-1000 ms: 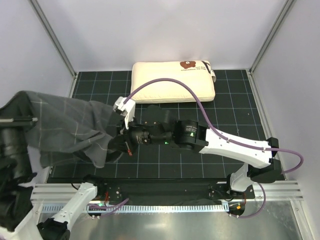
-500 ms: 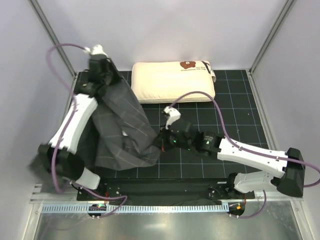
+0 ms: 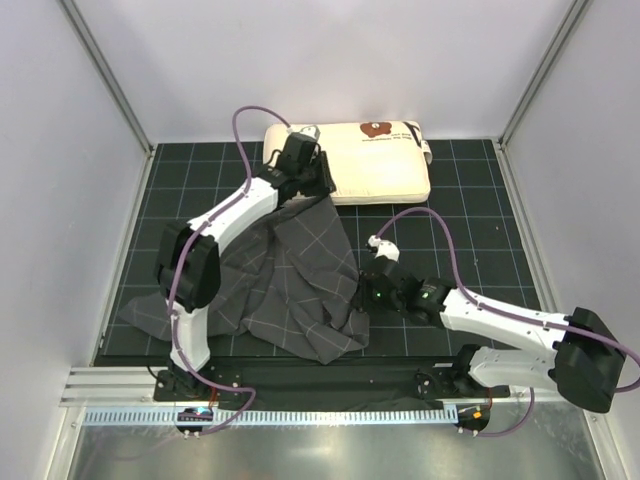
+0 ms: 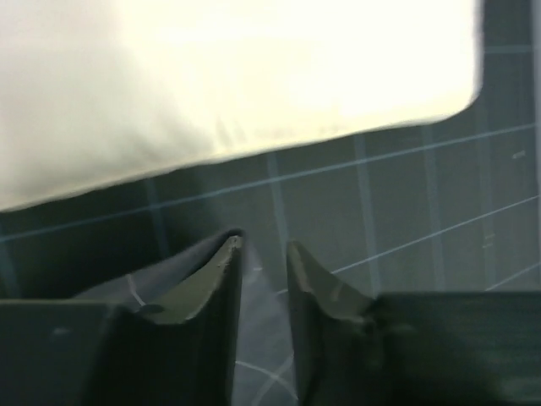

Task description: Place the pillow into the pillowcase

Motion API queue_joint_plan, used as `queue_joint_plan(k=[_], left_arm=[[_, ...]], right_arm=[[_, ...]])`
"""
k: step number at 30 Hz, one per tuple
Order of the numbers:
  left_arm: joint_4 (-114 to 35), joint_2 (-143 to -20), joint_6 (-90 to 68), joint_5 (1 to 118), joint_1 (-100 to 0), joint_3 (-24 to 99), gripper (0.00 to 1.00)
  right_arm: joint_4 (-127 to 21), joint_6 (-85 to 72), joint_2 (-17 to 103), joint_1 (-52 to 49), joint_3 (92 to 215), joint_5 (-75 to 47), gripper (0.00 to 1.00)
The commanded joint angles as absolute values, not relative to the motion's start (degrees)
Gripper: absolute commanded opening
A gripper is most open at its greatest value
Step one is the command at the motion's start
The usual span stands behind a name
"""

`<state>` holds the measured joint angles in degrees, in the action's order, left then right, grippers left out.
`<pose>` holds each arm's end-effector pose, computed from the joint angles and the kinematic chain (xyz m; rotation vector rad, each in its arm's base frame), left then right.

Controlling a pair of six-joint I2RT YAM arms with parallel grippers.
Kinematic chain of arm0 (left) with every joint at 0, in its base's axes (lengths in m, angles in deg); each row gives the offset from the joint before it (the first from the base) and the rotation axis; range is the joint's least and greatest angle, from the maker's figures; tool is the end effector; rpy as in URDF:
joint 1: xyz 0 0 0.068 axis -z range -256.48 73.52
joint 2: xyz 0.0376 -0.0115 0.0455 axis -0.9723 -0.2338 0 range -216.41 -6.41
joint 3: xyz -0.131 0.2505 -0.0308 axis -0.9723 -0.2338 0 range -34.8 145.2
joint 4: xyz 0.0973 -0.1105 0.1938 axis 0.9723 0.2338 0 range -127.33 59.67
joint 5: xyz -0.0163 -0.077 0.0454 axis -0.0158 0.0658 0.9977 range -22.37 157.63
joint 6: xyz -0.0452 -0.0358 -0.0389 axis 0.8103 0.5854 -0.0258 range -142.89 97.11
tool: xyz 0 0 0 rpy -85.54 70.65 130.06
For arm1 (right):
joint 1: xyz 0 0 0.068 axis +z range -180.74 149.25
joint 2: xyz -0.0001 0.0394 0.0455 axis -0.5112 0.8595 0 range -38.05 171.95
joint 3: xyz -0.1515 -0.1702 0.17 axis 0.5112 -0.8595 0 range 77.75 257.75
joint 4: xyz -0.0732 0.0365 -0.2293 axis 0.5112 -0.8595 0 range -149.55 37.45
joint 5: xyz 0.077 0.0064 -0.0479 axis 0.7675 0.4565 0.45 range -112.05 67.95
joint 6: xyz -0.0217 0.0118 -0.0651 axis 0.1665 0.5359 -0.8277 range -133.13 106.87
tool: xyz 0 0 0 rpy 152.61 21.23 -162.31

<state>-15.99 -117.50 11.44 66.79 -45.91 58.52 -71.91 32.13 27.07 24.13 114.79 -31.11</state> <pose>0.3903 -0.2315 0.2769 -0.0683 2.3279 -0.6088 0.1334 0.1741 0.2146 -0.1316 2.4775 0.6145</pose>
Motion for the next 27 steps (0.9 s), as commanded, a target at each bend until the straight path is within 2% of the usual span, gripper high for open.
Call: queue_joint_plan(k=[1,2,3,4,5,7,8,13,16,20,23,27], left_arm=[[-20.5,-120.2,13.0,62.3,-46.2,66.4,0.35],[-18.5,-121.0,12.9,61.4,-46.2,67.8,0.55],[-17.0,-122.5,11.9,61.2,-46.2,69.1,0.61],[-15.1,-122.7,11.1,61.7,-46.3,71.4,0.66],[-13.0,-122.6,10.3,62.6,-46.3,71.7,0.76],[-11.8,-120.5,8.1,65.2,-46.6,70.9,0.85],[-11.1,-119.4,7.4,65.6,-46.9,70.5,0.90],[-5.3,-110.1,5.9,67.1,-48.6,66.5,0.92],[-4.1,-102.3,7.5,69.6,-50.2,58.2,0.99],[-7.3,-90.6,15.1,67.8,-57.2,40.8,1.00],[-11.8,-82.4,18.3,61.0,-61.7,33.1,1.00],[-11.1,-73.7,18.2,62.4,-63.7,25.6,1.00]], right_arm=[[-73.5,30.9,25.8,20.9,114.1,-34.8,0.28],[-73.5,29.8,25.3,20.1,113.6,-34.4,0.47],[-73.1,29.3,25.0,18.8,113.4,-33.8,0.55],[-73.1,28.7,24.4,18.1,112.9,-33.6,0.56],[-73.2,27.4,23.4,17.5,113.0,-33.8,0.56],[-74.3,25.6,22.4,15.2,113.8,-34.0,0.57],[-74.4,24.5,22.0,14.4,114.3,-33.9,0.61],[-73.1,13.2,22.3,13.5,120.3,-31.9,0.76],[-71.5,7.2,27.4,13.4,125.8,-27.3,0.77],[-71.7,3.5,37.2,13.5,134.9,-22.9,0.75],[-68.5,2.6,45.1,13.7,140.4,-19.1,0.75],[-66.9,2.6,54.7,15.0,148.8,-18.0,0.78]])
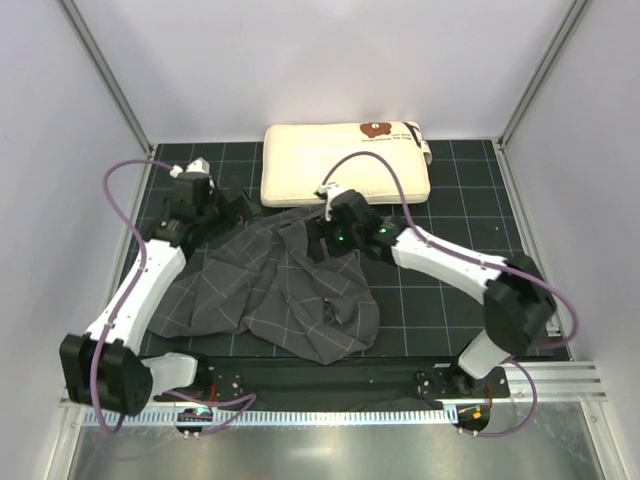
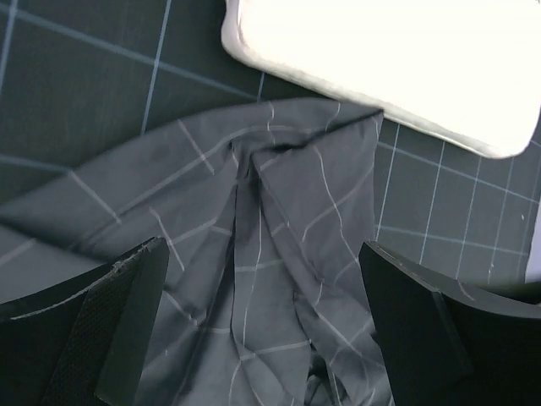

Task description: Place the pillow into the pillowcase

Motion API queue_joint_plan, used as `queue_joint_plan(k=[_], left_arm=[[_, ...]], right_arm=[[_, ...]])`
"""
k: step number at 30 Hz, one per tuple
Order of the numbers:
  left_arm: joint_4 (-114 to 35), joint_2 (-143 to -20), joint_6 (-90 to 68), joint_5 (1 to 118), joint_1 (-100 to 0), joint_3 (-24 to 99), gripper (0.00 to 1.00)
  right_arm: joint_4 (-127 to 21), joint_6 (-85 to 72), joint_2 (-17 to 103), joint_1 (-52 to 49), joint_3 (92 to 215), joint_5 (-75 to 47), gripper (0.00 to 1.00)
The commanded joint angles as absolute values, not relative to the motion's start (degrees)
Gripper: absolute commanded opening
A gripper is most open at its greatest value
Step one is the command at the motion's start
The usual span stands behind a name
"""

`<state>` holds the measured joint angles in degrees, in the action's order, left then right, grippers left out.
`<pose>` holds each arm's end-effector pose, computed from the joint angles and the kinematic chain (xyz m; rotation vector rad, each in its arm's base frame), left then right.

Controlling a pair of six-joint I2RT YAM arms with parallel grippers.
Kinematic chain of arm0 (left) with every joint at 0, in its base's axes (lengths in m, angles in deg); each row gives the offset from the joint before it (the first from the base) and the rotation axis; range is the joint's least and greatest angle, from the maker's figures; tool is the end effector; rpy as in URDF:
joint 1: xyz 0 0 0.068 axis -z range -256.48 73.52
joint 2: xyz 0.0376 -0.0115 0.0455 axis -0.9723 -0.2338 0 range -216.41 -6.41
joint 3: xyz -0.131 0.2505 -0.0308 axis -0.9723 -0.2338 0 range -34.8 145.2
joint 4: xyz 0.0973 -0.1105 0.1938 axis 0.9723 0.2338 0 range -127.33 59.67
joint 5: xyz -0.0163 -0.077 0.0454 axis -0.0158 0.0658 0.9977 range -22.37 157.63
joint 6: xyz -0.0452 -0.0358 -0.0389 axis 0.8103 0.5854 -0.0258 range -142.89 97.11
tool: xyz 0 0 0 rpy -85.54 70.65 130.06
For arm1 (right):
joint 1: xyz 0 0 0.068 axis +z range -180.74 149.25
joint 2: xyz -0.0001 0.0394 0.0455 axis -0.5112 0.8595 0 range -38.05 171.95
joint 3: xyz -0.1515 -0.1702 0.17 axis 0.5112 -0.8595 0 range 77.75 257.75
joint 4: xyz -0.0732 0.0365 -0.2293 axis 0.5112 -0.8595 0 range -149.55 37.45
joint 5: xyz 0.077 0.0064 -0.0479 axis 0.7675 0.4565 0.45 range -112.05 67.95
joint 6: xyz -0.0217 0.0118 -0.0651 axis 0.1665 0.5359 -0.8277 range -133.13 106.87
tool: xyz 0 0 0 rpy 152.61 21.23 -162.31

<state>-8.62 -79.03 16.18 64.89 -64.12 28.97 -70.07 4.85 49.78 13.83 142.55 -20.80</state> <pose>0.2663 -0.0611 0.3219 -0.5007 2.2254 -0.5364 0.2413 0.2395 0.2710 -0.5521 2.2844 0.5838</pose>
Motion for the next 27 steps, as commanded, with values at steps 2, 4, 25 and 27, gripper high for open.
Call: queue_joint_plan(k=[2,4,25,27], left_arm=[[-10.3,-69.4,18.2,63.5,-63.7,23.7,1.00],[-9.8,-66.7,18.0,65.3,-63.7,21.1,1.00],[-14.6,-63.3,18.5,63.4,-63.6,11.7,1.00],[-16.8,-65.9,19.2,62.2,-63.3,11.3,0.98]], right_arm=[[-67.2,2.9,60.9,15.6,152.0,-18.9,0.79],[-68.0,3.3,64.8,16.4,156.5,-21.2,0.79],[-76.2,5.4,76.1,14.4,169.6,-32.4,0.04],[-73.5,7.0,70.9,10.6,165.1,-25.5,0.04]])
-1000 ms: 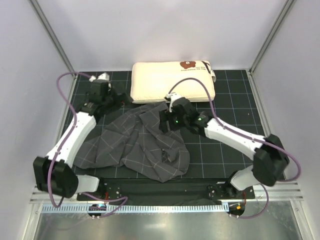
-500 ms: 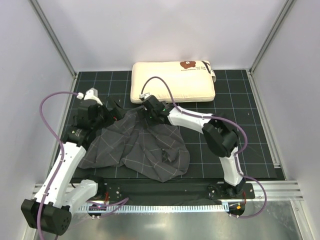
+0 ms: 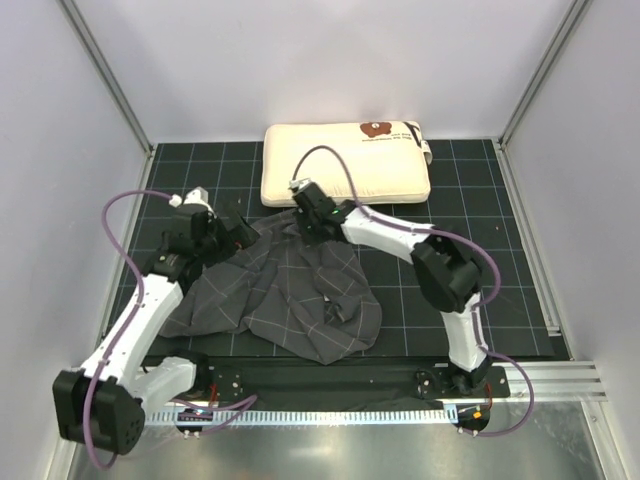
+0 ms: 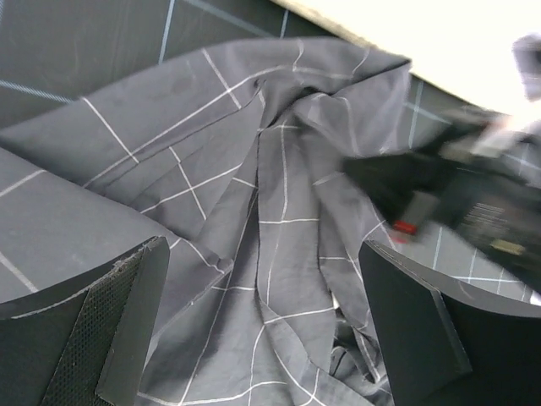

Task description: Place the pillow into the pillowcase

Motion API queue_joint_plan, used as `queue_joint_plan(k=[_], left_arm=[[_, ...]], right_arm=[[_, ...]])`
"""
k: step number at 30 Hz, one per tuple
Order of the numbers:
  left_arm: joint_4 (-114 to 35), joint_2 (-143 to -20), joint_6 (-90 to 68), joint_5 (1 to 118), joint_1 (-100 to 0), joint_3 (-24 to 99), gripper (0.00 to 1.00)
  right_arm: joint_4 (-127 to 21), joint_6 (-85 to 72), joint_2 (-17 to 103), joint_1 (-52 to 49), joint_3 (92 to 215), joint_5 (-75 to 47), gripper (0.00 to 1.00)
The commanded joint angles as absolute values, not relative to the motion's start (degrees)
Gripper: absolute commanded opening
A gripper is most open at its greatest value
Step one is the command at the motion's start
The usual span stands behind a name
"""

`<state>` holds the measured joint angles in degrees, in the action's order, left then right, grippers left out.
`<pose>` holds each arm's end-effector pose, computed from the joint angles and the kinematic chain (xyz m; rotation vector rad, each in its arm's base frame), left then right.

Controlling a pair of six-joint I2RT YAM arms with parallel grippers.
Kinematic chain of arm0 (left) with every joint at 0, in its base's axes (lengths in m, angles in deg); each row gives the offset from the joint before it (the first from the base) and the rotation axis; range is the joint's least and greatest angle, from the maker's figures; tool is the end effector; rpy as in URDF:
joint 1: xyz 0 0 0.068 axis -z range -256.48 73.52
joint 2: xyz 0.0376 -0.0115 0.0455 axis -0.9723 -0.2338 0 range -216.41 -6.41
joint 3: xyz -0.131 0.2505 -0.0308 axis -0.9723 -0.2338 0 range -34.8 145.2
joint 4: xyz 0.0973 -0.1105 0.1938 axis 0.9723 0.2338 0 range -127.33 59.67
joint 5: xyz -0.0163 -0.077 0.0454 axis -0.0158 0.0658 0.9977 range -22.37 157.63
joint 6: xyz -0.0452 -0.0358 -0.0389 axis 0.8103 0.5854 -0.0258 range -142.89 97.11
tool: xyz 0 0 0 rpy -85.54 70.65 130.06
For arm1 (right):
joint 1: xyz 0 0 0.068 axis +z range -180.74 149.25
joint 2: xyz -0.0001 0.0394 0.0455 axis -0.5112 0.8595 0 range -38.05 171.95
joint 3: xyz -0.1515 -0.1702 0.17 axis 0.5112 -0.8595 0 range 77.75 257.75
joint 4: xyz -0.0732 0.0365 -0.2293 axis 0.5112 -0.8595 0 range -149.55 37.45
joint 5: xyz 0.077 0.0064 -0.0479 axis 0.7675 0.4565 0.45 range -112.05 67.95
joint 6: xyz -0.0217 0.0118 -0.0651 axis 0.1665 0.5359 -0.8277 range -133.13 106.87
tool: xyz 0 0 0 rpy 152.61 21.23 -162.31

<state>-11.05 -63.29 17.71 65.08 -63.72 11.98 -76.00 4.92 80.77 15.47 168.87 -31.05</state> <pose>0.2013 -0.0482 0.2867 -0.5198 2.2032 -0.5585 0.3262 0.3275 0.2021 -0.5348 2.4134 0.2989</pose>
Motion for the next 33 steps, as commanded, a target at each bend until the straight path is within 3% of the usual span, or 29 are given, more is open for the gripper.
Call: queue_joint_plan(k=[1,4,12,13,14,15,18,24,33], left_arm=[[-17.5,-66.7,19.3,62.1,-62.9,11.4,0.98],[-19.5,-69.8,19.4,63.0,-61.1,11.6,0.97],[-24.8,-76.5,18.3,66.7,-55.8,11.6,0.96],[-25.4,-77.2,18.1,66.6,-55.5,11.6,0.97],[-25.9,-78.2,17.9,66.6,-54.9,11.7,0.97],[-26.3,-78.9,17.7,66.6,-54.7,11.8,0.97],[-26.7,-81.7,17.5,69.5,-54.5,13.4,0.98],[-26.7,-88.9,18.2,75.6,-55.6,22.4,1.00],[-25.8,-106.8,21.7,70.5,-64.7,40.0,1.00]], right_arm=[[-72.3,7.5,69.6,9.2,163.6,-23.0,0.04],[-69.0,9.4,65.8,2.7,159.5,-13.9,0.04],[-66.1,14.0,67.3,-13.3,152.9,-5.1,0.04],[-66.6,13.9,68.0,-14.9,153.2,-5.3,0.10],[-67.2,13.8,68.5,-15.4,154.1,-7.2,0.34],[-67.7,13.6,68.6,-15.5,154.6,-8.2,0.49],[-67.8,12.9,67.9,-15.5,155.7,-11.8,0.65],[-70.8,12.1,68.3,-16.0,161.2,-20.6,0.90],[-68.7,19.0,71.4,-25.9,164.9,-24.0,0.96]])
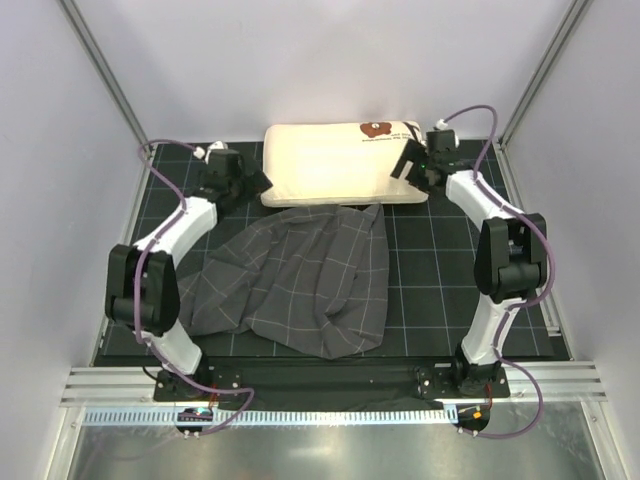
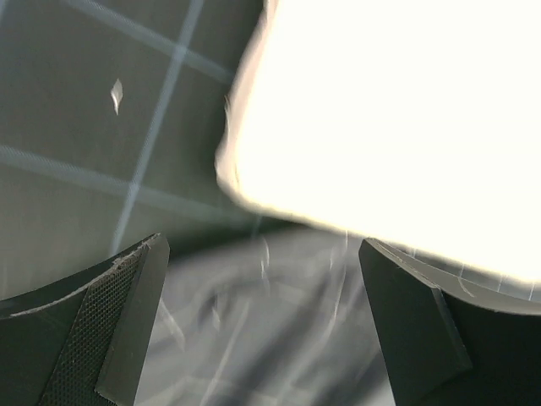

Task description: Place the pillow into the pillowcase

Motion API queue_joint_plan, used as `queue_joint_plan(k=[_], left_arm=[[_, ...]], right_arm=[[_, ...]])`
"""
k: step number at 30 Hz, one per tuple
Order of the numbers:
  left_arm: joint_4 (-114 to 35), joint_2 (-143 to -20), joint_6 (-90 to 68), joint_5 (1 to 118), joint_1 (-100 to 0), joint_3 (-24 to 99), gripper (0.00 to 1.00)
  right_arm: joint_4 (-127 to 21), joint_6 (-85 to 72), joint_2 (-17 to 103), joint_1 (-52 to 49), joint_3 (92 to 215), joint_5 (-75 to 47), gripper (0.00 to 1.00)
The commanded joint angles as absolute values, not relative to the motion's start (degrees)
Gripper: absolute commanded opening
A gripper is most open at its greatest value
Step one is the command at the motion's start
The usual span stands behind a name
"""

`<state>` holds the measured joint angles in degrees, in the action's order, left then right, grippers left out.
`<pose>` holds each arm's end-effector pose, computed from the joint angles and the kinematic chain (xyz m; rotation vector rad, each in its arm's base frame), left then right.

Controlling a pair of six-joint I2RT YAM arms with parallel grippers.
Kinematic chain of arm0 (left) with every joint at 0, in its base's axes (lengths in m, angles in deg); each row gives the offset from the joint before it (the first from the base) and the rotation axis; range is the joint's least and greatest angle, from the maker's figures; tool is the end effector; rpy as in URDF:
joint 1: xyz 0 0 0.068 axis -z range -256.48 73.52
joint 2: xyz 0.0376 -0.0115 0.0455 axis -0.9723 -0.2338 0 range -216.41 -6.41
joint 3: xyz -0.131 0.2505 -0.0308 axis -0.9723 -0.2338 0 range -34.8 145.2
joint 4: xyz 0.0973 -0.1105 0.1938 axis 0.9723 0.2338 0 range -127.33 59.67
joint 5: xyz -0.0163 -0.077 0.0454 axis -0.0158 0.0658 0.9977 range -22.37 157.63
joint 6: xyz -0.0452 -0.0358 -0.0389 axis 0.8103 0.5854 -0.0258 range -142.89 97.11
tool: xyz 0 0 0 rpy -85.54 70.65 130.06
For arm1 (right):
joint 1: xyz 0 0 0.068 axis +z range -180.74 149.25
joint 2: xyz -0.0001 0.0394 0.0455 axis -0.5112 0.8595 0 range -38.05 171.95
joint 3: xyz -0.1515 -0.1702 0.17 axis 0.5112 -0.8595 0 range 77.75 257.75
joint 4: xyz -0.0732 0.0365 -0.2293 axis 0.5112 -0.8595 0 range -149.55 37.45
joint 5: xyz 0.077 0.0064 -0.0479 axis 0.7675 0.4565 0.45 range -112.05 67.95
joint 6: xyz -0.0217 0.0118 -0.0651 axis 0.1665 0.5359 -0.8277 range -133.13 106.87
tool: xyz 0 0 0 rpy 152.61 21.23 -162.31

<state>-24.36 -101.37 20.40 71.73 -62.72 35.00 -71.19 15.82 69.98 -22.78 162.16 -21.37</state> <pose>0.3663 -0.0855 0.2663 -0.6178 2.1890 -0.4565 0.4286 0.0606 0.2524 0.4187 2.2949 0.3400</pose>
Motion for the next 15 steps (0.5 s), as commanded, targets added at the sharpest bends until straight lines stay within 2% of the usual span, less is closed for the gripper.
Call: queue_joint_plan(k=[1,6,7,9,10,11,12,13,15], left_arm=[[-25.6,-109.0,21.7,69.8,-65.4,43.6,1.00],[-24.1,-127.0,22.8,65.4,-65.6,57.4,1.00],[-24.1,-129.5,23.2,62.3,-65.7,60.3,1.00],[-24.1,-136.6,24.2,57.9,-65.5,67.7,0.93],[-24.2,-138.3,25.2,54.7,-65.1,71.6,0.85],[-24.1,-140.2,25.5,53.6,-64.7,73.5,0.81],[-24.0,-142.7,25.6,52.7,-64.4,75.1,0.77],[-24.3,-143.8,25.9,51.7,-63.9,76.5,0.65],[-24.8,-145.2,25.4,49.1,-61.6,80.7,0.53]], right_arm=[[-69.1,19.2,72.5,-27.2,167.0,-23.7,0.96],[-70.7,20.3,81.6,-28.9,174.6,-22.8,0.95],[-70.3,20.4,82.6,-29.1,176.2,-20.6,0.79],[-69.9,21.5,84.0,-29.4,177.2,-19.1,0.48],[-69.9,21.8,83.8,-30.0,177.0,-18.4,0.18],[-69.6,22.0,83.2,-30.0,176.5,-18.4,0.14],[-69.3,22.9,81.3,-31.6,175.5,-18.5,0.04],[-68.9,23.5,79.8,-32.4,172.6,-18.3,0.04],[-65.8,24.8,75.6,-35.6,167.7,-17.8,0.04]])
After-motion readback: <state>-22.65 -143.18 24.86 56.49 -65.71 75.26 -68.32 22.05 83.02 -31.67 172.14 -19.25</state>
